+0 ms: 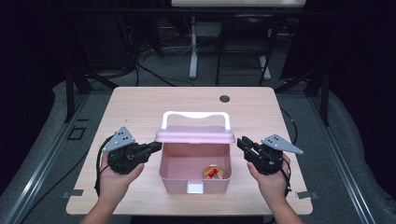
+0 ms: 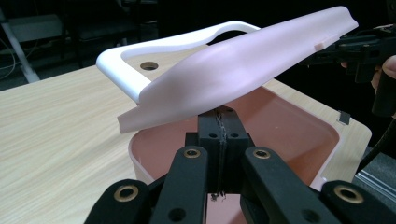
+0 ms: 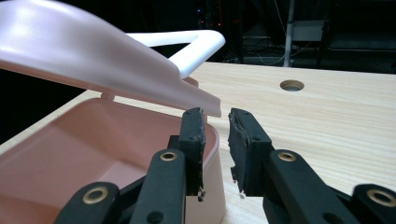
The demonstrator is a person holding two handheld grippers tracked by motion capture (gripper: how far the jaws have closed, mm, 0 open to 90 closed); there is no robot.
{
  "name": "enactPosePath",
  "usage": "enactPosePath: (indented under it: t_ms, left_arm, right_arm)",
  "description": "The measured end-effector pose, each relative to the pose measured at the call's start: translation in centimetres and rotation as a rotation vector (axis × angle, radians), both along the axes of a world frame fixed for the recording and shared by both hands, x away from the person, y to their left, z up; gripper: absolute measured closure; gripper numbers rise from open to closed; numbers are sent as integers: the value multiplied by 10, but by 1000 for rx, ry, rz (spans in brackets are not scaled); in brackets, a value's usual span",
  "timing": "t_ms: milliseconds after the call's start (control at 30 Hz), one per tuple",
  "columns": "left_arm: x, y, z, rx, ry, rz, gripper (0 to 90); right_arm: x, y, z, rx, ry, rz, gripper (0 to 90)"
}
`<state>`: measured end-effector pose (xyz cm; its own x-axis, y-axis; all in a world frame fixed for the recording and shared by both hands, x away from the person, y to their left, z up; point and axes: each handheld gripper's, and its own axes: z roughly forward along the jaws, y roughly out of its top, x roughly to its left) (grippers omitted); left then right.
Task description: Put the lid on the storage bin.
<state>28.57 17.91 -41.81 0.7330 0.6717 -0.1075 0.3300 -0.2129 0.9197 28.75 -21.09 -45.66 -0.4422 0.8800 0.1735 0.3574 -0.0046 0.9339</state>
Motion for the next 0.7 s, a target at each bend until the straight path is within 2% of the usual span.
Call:
enactPosePath:
  t_ms: [700]
  left_arm:
    - [-8,1,-13,19,29,-13,897]
  right_arm:
    - [0,-13,-10,23,12,-41,742]
